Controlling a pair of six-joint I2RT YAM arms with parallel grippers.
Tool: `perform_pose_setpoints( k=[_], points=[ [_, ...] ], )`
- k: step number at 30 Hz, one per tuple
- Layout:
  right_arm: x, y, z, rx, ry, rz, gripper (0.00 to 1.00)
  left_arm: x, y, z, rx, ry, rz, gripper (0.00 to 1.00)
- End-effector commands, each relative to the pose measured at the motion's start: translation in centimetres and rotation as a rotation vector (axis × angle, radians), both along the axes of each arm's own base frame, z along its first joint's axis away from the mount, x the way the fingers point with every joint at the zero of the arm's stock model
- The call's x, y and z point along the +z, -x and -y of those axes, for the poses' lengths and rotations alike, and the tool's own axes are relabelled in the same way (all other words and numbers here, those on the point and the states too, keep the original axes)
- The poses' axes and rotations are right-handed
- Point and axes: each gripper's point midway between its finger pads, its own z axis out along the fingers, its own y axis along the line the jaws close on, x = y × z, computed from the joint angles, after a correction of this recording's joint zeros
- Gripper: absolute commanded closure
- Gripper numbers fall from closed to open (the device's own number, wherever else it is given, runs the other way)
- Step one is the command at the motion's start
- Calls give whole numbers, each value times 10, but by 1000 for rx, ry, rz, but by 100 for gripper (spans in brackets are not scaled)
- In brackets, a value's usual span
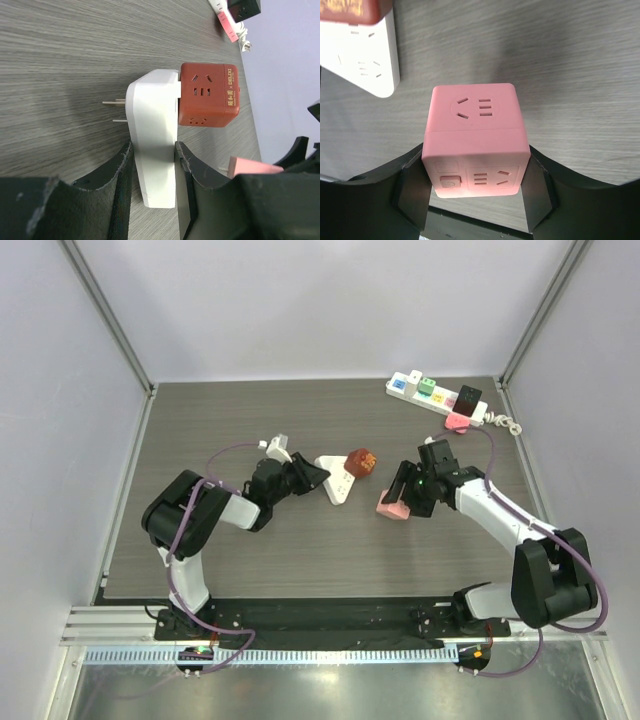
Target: Pull the plug off the socket
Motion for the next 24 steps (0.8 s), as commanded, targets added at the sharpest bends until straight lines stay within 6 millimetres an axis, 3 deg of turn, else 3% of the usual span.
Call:
perform_pose_setpoints(
  k=[1, 5, 10, 24],
  points=[
    [25, -33, 0, -35, -38, 102, 99, -22, 8, -13, 9, -37, -53, 100],
    [31, -64, 4, -77, -58, 151, 94, -21, 8, -19, 9, 9, -69, 100],
    [23, -81, 14, -100, -102, 107, 94, -17, 7, -24, 12, 49, -65, 100],
    [0, -51, 54, -181, -83, 73, 89, -17, 5, -26, 12, 79, -78, 100]
  ],
)
